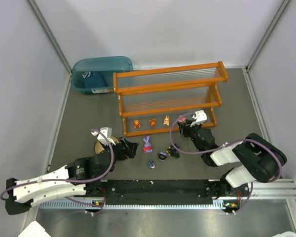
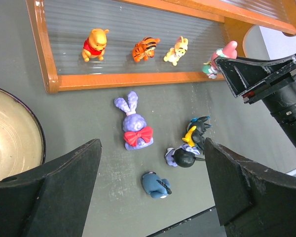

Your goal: Place and organize the plastic toys onto the shelf

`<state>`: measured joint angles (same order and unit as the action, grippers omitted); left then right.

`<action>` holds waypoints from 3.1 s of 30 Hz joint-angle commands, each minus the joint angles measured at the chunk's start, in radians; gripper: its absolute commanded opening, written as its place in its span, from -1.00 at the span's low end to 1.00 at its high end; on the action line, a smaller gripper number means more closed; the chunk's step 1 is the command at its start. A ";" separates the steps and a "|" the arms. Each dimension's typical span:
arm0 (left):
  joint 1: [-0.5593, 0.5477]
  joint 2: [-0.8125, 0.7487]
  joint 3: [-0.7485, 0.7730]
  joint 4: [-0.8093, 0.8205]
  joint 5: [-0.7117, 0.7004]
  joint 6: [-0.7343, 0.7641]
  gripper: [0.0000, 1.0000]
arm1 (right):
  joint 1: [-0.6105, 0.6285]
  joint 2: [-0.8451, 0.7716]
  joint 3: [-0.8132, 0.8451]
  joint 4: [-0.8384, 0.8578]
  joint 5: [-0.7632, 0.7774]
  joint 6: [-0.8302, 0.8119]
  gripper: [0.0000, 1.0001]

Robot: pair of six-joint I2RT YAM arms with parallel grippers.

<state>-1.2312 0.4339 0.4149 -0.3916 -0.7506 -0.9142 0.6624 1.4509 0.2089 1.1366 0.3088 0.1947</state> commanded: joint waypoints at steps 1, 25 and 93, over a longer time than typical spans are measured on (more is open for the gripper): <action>0.006 -0.011 -0.007 0.030 -0.021 0.009 0.80 | -0.023 0.016 0.052 0.071 -0.013 0.026 -1.00; 0.015 -0.009 -0.019 0.031 -0.016 0.006 0.80 | -0.056 0.101 0.104 0.041 -0.031 0.040 -1.00; 0.065 0.005 -0.042 0.063 0.037 0.020 0.85 | -0.076 0.212 0.075 0.158 -0.051 -0.064 -0.73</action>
<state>-1.1717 0.4347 0.3817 -0.3660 -0.7181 -0.9127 0.5972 1.6657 0.3000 1.2392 0.2501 0.1421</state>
